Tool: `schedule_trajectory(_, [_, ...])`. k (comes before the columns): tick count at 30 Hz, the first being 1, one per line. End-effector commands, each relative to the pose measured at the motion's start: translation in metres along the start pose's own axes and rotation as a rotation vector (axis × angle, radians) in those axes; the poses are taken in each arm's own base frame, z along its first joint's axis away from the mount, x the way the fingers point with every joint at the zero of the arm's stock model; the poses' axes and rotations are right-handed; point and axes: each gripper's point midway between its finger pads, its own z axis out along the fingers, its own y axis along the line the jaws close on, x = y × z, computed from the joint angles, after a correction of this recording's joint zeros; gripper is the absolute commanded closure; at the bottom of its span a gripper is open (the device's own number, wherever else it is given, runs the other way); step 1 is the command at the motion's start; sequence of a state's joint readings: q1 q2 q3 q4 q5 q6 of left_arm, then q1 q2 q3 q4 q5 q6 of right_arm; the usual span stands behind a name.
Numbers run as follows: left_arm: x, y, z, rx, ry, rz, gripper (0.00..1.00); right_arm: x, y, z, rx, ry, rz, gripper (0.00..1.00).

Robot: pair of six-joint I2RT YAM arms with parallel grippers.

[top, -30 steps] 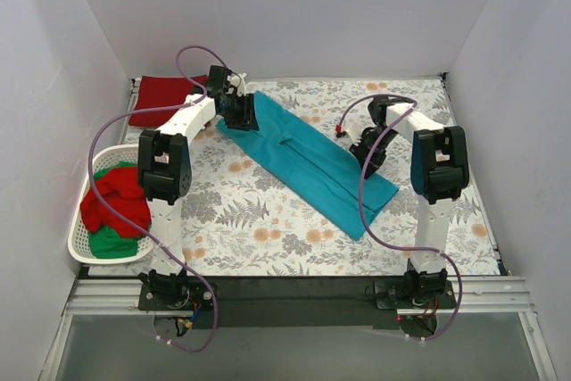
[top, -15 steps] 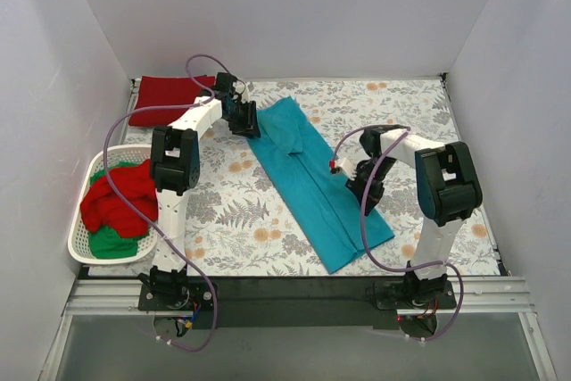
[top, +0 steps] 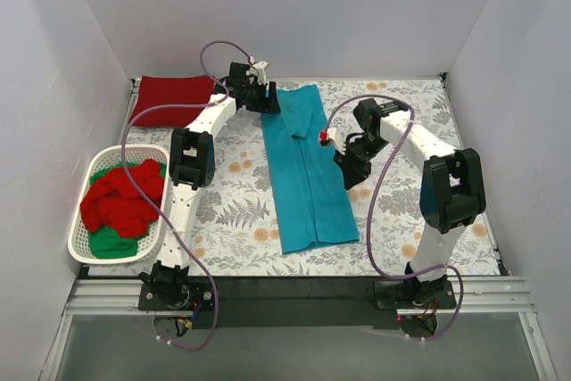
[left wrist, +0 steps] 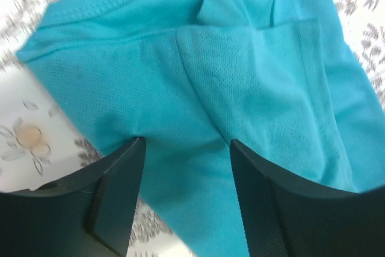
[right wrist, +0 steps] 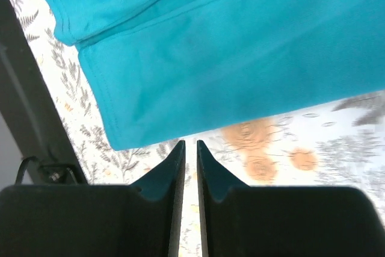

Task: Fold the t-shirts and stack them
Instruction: Fold the tshirt

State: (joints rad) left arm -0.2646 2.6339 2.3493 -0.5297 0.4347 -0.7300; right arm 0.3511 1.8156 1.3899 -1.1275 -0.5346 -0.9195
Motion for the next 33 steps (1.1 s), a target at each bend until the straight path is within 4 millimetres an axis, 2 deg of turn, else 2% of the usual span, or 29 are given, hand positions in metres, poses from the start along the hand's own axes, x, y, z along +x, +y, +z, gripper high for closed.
schedule_trajectory(1, [-0.079,-0.021,-0.031,0.039,-0.245,0.122,0.39,-0.025,-0.010,-0.009,-0.012,-0.068,-0.011,0.81])
schedule_trajectory(3, [-0.101,-0.030,-0.040,0.055,-0.312,0.149,0.37,-0.036,-0.023,-0.015,0.011,-0.087,-0.016,0.81])
schedule_trajectory(4, [-0.113,-0.036,-0.050,0.063,-0.343,0.154,0.37,-0.037,-0.030,-0.010,0.003,-0.083,0.001,0.81])
schedule_trajectory(6, [-0.126,-0.049,-0.061,0.102,-0.381,0.179,0.33,-0.049,-0.043,-0.015,0.027,-0.104,-0.012,0.82])
schedule_trajectory(7, [-0.134,-0.056,-0.070,0.119,-0.401,0.192,0.32,-0.050,-0.049,-0.011,0.020,-0.103,0.002,0.82])
schedule_trajectory(11, [-0.150,-0.074,-0.092,0.156,-0.439,0.166,0.31,-0.067,-0.074,-0.012,0.043,-0.131,0.009,0.84])
schedule_trajectory(14, [-0.134,-0.079,-0.097,0.175,-0.393,0.132,0.36,-0.069,-0.084,-0.010,0.051,-0.128,0.015,0.90])
schedule_trajectory(18, [-0.100,-0.082,-0.104,0.177,-0.293,0.043,0.52,-0.055,-0.084,0.000,0.038,-0.095,0.031,0.97])
schedule_trajectory(19, [-0.090,-0.083,-0.103,0.190,-0.263,0.019,0.59,-0.053,-0.083,0.003,0.035,-0.092,0.033,0.98])
schedule_trajectory(23, [-0.051,-0.086,-0.093,0.222,-0.130,-0.081,0.70,-0.039,-0.077,0.018,0.001,-0.076,0.066,0.99])
schedule_trajectory(26, [-0.028,-0.078,-0.083,0.196,-0.043,-0.137,0.83,-0.027,-0.071,0.031,-0.025,-0.056,0.095,0.99])
schedule_trajectory(30, [-0.003,-0.068,-0.075,0.146,0.035,-0.166,0.84,-0.017,-0.066,0.047,-0.043,-0.047,0.121,0.99])
schedule_trajectory(33, [0.016,-0.063,-0.068,0.117,0.092,-0.156,0.85,-0.012,-0.055,0.057,-0.068,-0.042,0.145,0.99])
